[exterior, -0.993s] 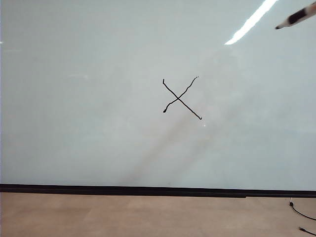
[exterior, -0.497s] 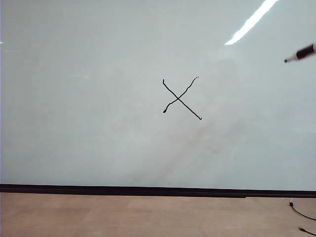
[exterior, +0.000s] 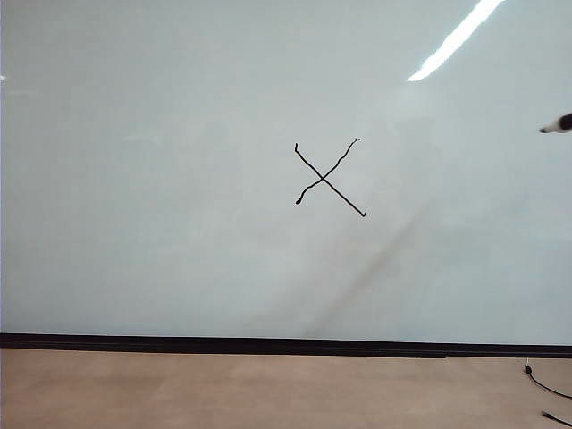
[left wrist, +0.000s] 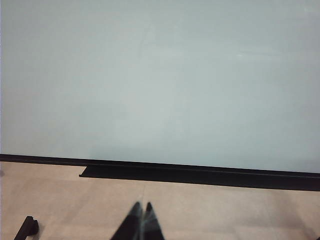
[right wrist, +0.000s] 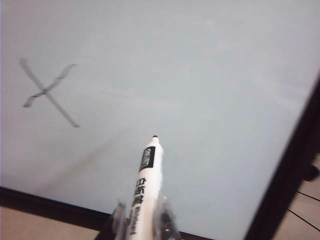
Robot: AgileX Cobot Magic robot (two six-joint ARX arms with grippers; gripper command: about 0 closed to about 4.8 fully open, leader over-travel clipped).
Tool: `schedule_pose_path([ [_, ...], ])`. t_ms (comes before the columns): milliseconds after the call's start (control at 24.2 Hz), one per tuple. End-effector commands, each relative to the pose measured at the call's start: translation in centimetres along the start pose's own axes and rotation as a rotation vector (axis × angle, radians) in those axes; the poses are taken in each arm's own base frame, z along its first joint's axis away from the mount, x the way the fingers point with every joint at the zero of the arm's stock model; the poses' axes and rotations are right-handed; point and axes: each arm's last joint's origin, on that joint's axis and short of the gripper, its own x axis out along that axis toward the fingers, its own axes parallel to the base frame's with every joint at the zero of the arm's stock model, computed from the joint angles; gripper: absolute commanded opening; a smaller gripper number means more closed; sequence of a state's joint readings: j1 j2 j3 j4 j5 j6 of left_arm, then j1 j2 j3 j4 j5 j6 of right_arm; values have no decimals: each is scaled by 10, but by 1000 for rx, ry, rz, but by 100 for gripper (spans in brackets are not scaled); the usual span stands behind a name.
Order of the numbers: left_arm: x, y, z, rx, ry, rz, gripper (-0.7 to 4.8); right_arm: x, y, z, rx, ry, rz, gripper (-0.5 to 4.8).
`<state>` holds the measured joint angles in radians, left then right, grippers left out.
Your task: Pick up the pen on the shelf to the right of the whiteboard and draw a cross mark.
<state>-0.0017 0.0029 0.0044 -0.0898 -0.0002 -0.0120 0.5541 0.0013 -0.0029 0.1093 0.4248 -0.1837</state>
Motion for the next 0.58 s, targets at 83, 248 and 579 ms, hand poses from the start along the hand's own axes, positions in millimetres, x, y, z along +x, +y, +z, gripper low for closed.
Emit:
schedule_pose_path([
  [83,0,0,2,4,-11,-4,-4,3,-11,1,-10,-9,-83,-7],
  [248,0,0,2,4,-11,-4,-4,5,-27,-1,-34,0,-166,-6],
  [579,0,0,2,4,-11,-4,-4,5,-45,-2,27,-29,-159,-6],
])
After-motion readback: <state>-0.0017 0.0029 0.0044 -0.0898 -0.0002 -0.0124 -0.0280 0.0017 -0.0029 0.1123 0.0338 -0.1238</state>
